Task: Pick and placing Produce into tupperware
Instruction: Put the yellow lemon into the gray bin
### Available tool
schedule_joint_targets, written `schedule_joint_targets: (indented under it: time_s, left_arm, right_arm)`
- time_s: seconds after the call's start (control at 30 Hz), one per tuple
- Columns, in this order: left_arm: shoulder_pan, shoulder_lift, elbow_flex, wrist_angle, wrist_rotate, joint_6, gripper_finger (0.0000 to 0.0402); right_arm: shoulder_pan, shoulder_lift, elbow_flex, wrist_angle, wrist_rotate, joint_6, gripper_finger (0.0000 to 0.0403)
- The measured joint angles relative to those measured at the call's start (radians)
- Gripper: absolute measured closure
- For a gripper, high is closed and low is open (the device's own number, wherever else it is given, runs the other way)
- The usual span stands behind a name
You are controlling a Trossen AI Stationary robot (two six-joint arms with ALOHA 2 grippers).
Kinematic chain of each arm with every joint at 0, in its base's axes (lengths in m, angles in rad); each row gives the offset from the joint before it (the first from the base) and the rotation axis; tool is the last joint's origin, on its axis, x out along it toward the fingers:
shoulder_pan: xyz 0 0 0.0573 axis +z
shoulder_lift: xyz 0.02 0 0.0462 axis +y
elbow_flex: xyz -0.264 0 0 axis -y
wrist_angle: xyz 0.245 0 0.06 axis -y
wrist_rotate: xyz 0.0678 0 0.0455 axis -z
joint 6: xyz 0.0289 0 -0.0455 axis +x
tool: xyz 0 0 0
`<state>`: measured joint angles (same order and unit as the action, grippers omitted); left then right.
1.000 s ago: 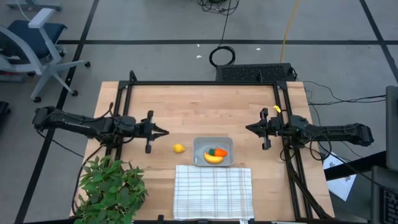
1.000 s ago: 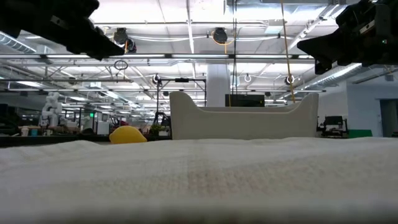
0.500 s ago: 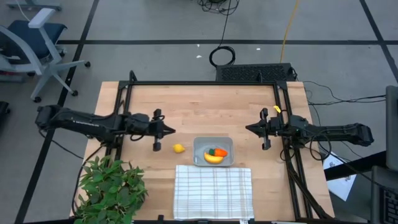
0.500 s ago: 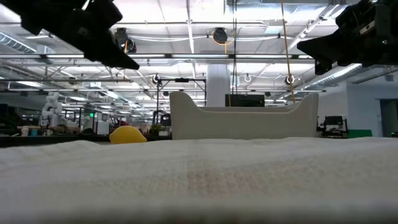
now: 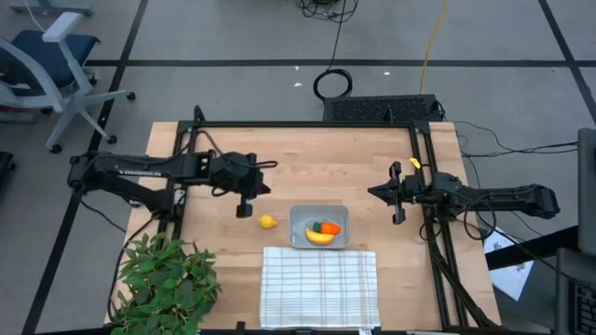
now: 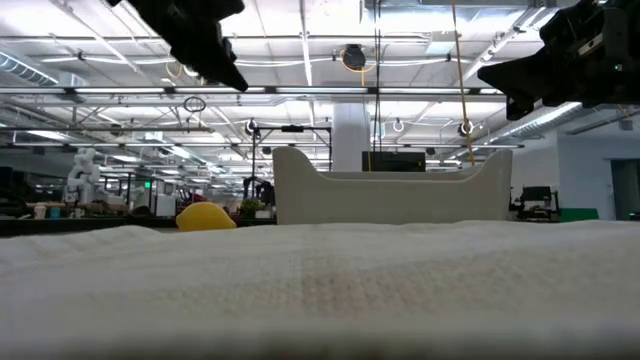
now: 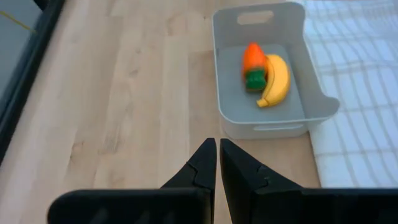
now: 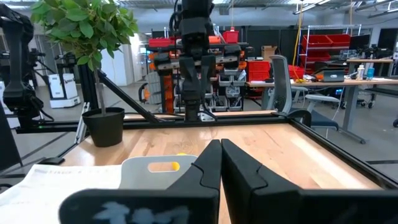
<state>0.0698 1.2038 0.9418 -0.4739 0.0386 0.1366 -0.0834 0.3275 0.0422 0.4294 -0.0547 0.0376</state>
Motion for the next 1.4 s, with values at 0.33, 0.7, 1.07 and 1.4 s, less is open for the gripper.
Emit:
schedule_joint_targets:
  time_s: [0.33,0.7,1.07,1.4]
  left_arm:
    - [0.002,0.213,0.253,-0.311,0.017,-0.011,0.0376]
    - [0.002,0.375,0.368,-0.524,0.066,-0.061,0.0376]
    - [0.002,0.4,0.379,-0.551,0.066,-0.097,0.0376]
    - [0.0,0.4,0.379,-0.577,0.095,-0.093,0.0324]
  right_arm:
    - [0.0,0.0,0.0,-0.016,0.0,0.002,0.0403]
    - [0.0,0.0,0.0,-0.023,0.0,0.003,0.0403]
    - [0.0,0.0,0.0,-0.023,0.0,0.003,0.0403]
    - [0.0,0.0,0.0,-0.023,0.0,0.003,0.0403]
